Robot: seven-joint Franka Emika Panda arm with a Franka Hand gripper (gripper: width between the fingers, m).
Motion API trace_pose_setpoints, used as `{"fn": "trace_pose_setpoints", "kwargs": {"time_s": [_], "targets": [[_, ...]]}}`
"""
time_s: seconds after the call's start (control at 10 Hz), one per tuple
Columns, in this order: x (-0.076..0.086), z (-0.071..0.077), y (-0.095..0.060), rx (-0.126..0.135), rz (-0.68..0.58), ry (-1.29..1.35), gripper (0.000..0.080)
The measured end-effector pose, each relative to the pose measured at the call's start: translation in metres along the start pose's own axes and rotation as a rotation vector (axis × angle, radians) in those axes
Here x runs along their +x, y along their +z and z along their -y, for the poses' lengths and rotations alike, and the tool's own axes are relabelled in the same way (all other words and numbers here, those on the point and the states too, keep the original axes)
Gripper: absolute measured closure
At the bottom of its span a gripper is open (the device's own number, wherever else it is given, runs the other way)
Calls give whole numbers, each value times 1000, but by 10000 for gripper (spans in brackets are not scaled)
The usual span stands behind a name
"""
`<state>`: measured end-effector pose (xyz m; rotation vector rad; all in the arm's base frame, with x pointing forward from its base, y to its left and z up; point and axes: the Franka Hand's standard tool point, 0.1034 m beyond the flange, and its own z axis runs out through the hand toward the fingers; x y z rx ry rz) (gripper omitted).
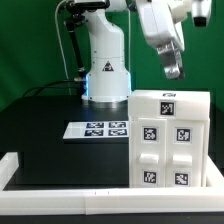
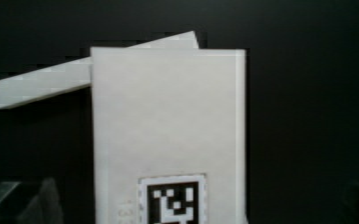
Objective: Assemble cabinet
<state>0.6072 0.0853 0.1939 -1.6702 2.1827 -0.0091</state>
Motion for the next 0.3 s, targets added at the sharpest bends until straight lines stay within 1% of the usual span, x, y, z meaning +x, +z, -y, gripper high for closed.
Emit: {"fn": "trace_pose_setpoints", "kwargs": {"time_s": [0.1,0.3], "targets": [[2,-1,4,-3,-4,-2,4],[2,-2,5,-6,-5,-7,2]]}}
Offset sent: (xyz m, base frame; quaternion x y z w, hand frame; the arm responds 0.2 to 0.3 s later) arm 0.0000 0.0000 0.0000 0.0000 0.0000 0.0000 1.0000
